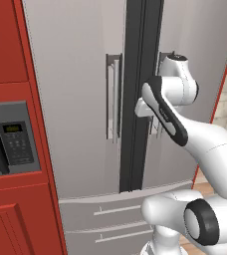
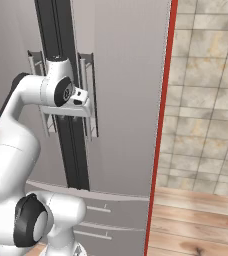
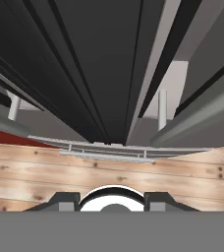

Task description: Retrieve the sausage and cheese from the fridge and place them on the cutting board on the counter.

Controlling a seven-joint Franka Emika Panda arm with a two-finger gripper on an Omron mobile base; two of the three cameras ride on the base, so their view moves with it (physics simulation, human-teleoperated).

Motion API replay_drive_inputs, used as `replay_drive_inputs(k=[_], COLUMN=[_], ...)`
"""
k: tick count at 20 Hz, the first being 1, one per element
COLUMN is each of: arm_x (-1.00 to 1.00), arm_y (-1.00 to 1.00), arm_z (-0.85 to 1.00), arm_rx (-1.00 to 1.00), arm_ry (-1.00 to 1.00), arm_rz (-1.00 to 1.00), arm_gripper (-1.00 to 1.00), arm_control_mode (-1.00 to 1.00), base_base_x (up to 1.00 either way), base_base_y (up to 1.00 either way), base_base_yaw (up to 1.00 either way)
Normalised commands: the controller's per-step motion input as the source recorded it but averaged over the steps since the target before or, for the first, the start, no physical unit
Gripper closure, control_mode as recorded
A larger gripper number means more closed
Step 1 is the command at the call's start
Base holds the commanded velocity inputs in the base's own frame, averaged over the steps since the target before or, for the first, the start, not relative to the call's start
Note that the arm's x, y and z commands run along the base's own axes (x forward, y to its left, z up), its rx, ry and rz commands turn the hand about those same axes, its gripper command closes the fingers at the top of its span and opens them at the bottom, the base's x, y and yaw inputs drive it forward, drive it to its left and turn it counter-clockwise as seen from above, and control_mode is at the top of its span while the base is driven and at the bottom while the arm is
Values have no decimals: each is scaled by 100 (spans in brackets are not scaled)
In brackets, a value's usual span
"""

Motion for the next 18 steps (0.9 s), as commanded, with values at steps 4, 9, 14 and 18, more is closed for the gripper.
replay_drive_inputs(k=[4, 9, 14, 18], arm_x=[0, 0, 0, 0], arm_y=[0, 0, 0, 0], arm_z=[0, 0, 0, 0], arm_rx=[0, 0, 0, 0], arm_ry=[0, 0, 0, 0], arm_rz=[0, 0, 0, 0], arm_gripper=[-100, -100, -100, -100], arm_control_mode=[100, 100, 100, 100], base_base_x=[0, 0, 0, 0], base_base_y=[0, 0, 0, 0], base_base_yaw=[0, 0, 0, 0])
